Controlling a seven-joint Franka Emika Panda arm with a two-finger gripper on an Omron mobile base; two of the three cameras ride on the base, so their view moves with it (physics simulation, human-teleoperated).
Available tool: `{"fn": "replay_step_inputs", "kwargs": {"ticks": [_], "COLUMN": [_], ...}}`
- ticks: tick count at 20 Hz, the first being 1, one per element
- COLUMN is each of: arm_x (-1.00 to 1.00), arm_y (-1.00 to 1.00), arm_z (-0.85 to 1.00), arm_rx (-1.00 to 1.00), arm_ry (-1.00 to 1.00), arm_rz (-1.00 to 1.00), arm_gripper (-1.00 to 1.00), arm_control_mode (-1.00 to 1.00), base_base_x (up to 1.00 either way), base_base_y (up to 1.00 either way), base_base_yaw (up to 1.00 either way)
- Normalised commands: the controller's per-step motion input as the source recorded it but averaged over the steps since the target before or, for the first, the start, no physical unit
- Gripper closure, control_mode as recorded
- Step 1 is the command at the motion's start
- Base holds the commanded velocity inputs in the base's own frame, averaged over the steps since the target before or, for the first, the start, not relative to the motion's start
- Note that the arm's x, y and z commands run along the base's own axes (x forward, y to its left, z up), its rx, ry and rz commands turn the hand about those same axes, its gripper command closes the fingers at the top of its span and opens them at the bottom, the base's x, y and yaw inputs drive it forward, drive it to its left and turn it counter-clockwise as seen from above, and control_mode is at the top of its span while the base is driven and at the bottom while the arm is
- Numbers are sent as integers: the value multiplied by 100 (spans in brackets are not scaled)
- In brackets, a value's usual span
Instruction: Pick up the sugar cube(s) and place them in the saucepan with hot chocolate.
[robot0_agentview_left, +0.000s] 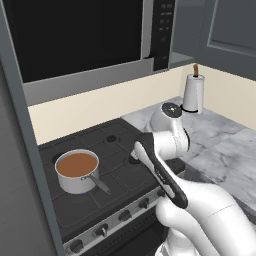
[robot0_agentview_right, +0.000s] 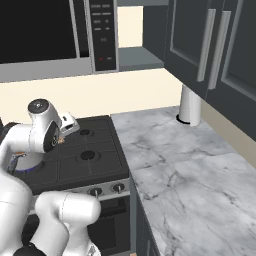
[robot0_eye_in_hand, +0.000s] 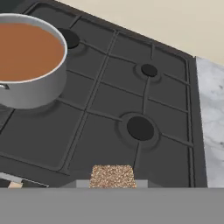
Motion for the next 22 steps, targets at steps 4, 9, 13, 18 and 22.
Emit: {"fn": "replay_step_inputs", "kwargs": {"ticks": [4,9,13,18,22], "arm_x": [1,0,0,2,2], "arm_y": [70,47,52,53,48], "arm_z": [0,0,0,-1,-7], "arm_rx": [-7,0,0,0,0], "arm_ry": [15,7,3,0,0], "arm_rz": [12,14,8,4,1], "arm_gripper": [100,100,100,100,100], "arm_control_mode": [-100,-100,-100,-100,-100], "base_base_x": [0,0,0,0,0], "base_base_y": [0,0,0,0,0], "base_base_yaw": [0,0,0,0,0]}}
